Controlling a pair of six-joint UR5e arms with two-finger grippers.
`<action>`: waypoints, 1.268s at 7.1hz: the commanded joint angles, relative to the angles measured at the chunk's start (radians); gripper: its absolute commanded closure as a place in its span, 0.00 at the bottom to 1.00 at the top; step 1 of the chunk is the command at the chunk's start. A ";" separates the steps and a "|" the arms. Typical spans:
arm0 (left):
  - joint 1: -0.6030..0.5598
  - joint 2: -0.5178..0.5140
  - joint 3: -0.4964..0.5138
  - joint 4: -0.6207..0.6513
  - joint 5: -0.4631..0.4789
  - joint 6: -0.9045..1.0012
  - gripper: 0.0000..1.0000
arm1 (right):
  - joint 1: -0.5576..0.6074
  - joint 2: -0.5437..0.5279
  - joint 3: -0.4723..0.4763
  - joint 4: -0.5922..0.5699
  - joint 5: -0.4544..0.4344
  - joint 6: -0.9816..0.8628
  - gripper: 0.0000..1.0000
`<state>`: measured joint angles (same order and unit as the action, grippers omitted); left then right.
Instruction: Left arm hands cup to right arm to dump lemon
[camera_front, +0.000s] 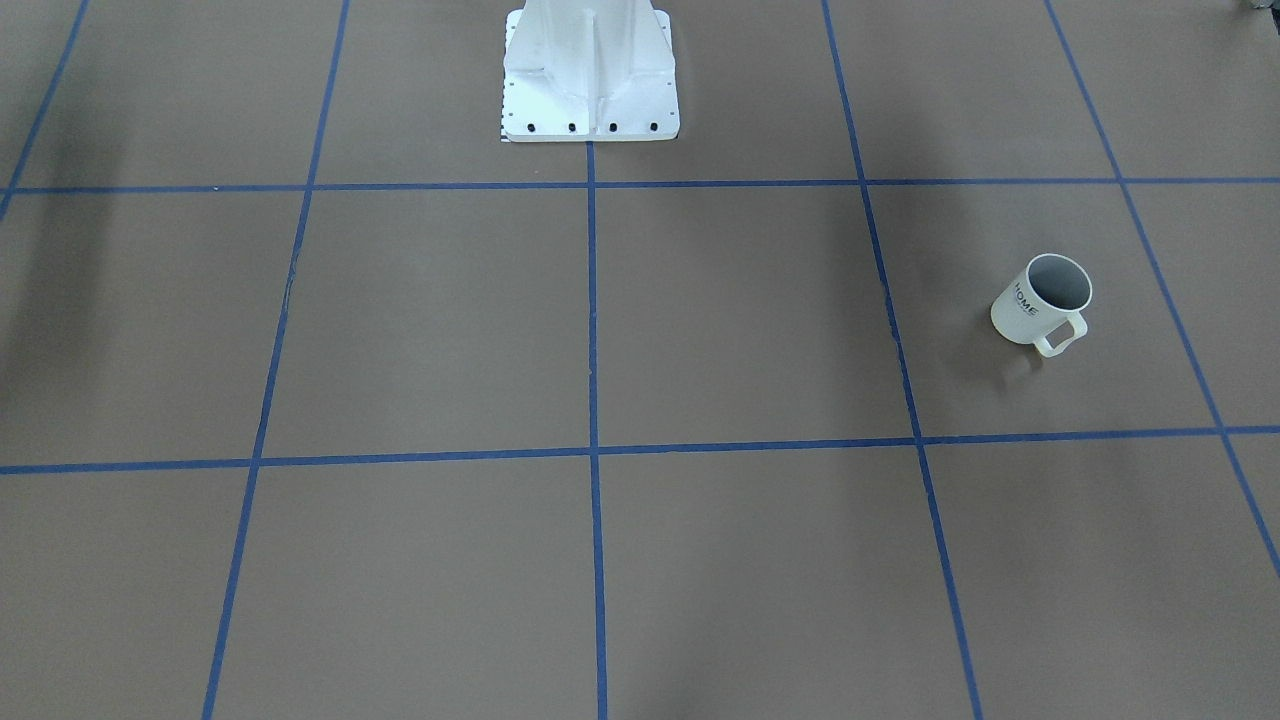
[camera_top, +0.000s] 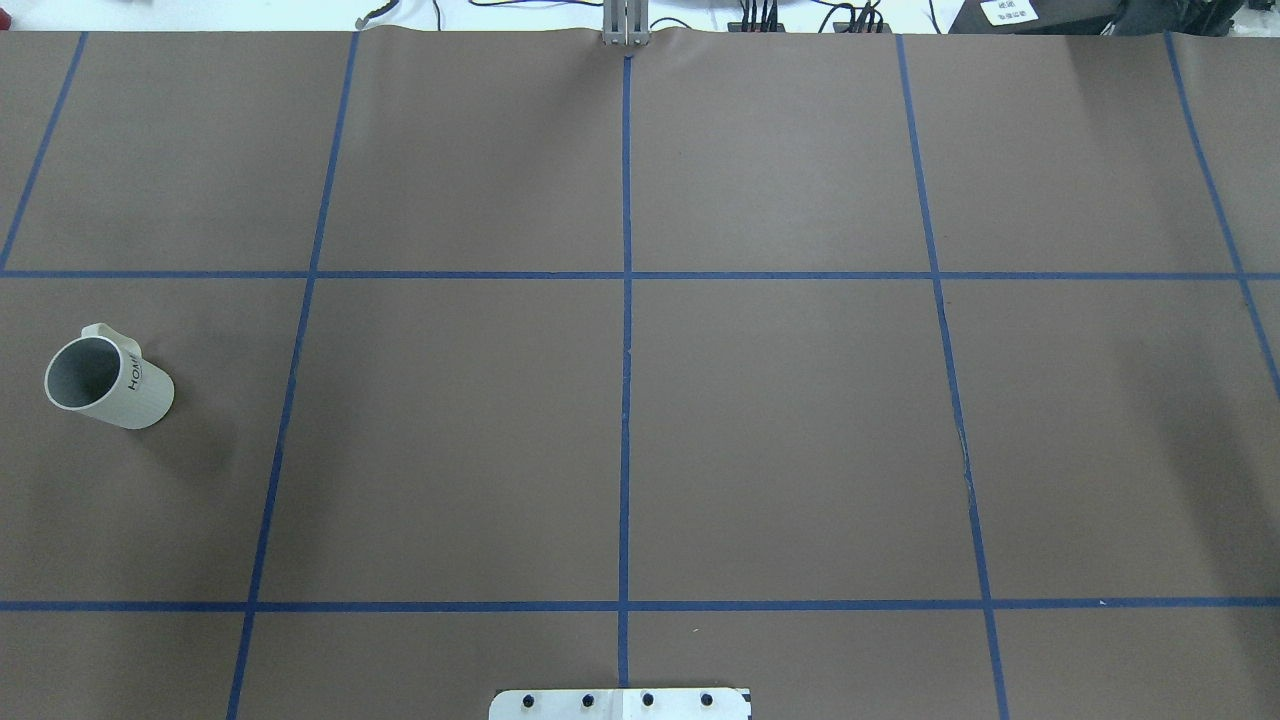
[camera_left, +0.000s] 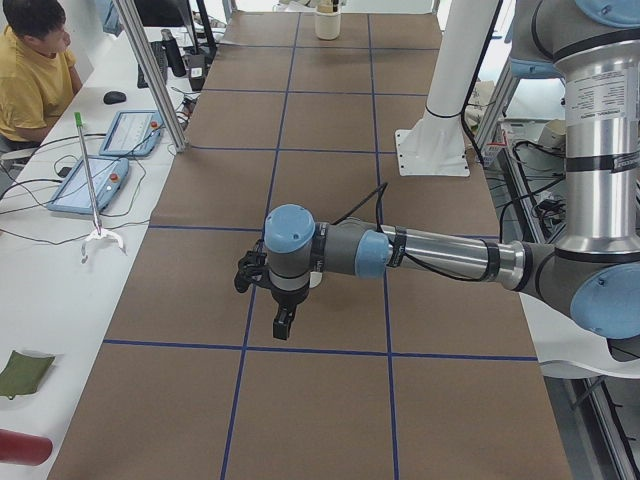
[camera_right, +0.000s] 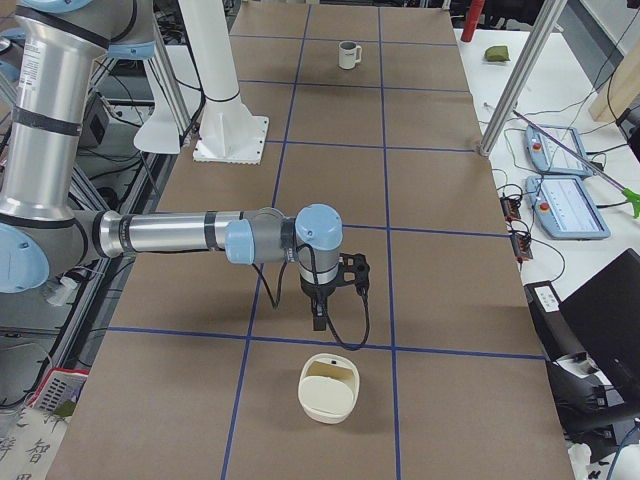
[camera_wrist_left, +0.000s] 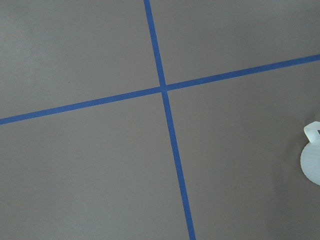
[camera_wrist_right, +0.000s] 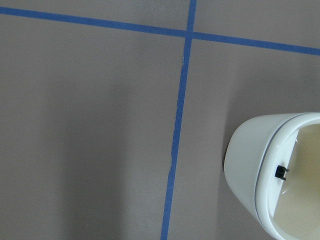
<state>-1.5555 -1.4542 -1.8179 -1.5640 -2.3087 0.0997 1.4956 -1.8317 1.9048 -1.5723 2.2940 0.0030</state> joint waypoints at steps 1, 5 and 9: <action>0.008 0.009 -0.003 -0.002 0.000 0.002 0.00 | 0.000 0.000 0.000 0.000 0.001 0.000 0.00; 0.008 0.011 0.000 0.002 0.002 -0.002 0.00 | 0.000 0.003 0.080 0.002 0.010 -0.003 0.00; 0.005 -0.040 0.008 -0.184 0.006 -0.015 0.00 | 0.006 0.097 0.085 0.140 0.025 0.073 0.00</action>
<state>-1.5501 -1.4809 -1.8167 -1.6721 -2.3016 0.0880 1.4989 -1.7591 1.9873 -1.4585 2.3160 0.0370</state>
